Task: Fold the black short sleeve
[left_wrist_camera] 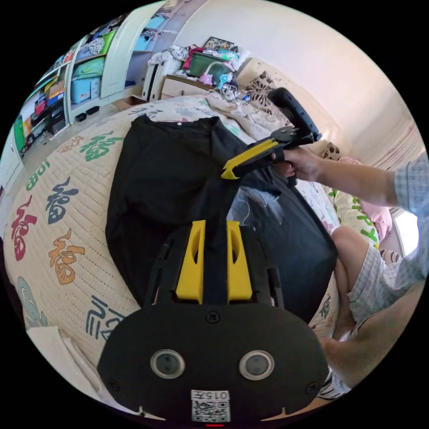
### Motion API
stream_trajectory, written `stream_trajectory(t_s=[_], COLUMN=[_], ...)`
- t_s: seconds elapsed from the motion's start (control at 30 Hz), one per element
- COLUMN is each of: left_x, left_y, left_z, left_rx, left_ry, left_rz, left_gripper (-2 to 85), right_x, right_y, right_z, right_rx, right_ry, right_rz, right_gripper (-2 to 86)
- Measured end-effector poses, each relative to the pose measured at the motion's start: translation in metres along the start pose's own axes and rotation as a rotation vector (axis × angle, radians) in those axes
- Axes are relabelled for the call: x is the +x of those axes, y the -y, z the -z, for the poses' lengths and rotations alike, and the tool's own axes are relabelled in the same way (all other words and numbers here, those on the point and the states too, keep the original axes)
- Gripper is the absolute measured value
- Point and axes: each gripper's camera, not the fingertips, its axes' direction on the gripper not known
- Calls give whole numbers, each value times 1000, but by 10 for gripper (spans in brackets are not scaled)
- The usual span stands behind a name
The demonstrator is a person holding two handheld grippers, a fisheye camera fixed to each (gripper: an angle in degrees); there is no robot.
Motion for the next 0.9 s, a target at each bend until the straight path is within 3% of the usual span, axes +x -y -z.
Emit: stream_trajectory(t_s=[0.1,0.27,0.43,0.63,0.73,0.9], left_x=[15,27,19,0,-3,-2], left_y=[-3,-10,-17,-4,13,38], left_z=[-15,-8,-34,-11,-13,-68], left_rx=[-18,67,-25,40,78,-148], left_ry=[124,88,94,-74,-62,-11], left_rz=[-37,-36,8,21,5,-54], left_gripper=[5,-7,-5,-1,3,9], right_x=[-2,-5,6,28,33,41], right_y=[-16,-43,-60,-85,-90,-95], right_z=[20,56,52,107,127,110], right_rx=[41,65,-97,17,85,-74], right_ry=[-26,-33,-27,52,57,-55], right_rz=[31,121,92,13,11,8], right_gripper=[11,4,28,46,48,40])
